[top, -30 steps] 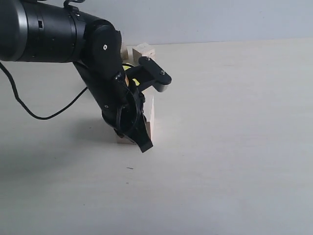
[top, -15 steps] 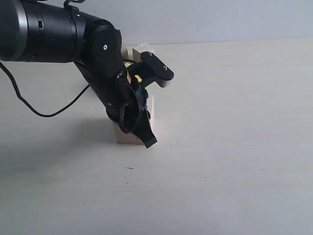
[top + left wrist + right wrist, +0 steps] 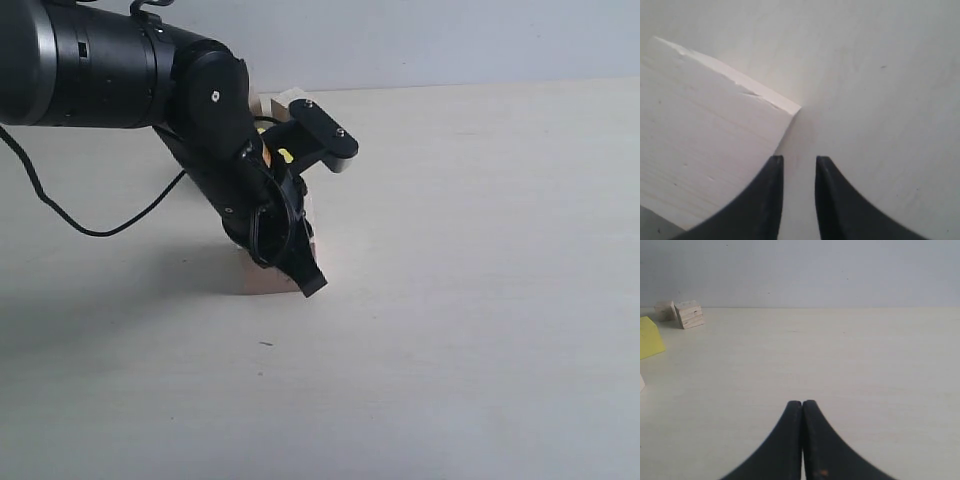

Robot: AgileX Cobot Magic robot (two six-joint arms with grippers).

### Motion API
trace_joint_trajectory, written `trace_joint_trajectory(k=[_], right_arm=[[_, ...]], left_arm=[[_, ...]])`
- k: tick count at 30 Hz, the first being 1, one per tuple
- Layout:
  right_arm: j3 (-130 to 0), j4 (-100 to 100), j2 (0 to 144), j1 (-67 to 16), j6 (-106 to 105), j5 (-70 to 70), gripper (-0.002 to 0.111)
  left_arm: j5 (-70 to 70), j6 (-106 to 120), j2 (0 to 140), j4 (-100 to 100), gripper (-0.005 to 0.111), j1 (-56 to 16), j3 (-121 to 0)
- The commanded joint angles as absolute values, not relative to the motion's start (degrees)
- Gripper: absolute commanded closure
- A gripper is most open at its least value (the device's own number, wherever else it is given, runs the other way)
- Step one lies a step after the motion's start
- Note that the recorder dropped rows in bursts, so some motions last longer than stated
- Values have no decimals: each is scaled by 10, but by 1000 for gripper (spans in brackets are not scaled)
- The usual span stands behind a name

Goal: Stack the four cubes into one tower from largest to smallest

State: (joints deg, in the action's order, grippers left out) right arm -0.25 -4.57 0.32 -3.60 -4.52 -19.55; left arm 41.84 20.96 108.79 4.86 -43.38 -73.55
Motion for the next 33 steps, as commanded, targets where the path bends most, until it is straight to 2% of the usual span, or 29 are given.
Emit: trace_joint_trajectory(k=[1, 10, 20, 27, 33], right_arm=[[0, -46, 0, -34, -46, -192, 108], [0, -46, 0, -34, -46, -192, 108], [0, -46, 0, -34, -46, -192, 108], [0, -46, 0, -34, -46, -192, 108], [0, -46, 0, -34, -46, -192, 108]], left_arm=[[414, 211, 1087, 52, 82, -434, -733], [444, 211, 1082, 55, 82, -434, -733], [469, 217, 1001, 116, 83, -434, -733], [469, 182, 908, 116, 106, -434, -733], [468, 144, 831, 108, 107, -434, -733]])
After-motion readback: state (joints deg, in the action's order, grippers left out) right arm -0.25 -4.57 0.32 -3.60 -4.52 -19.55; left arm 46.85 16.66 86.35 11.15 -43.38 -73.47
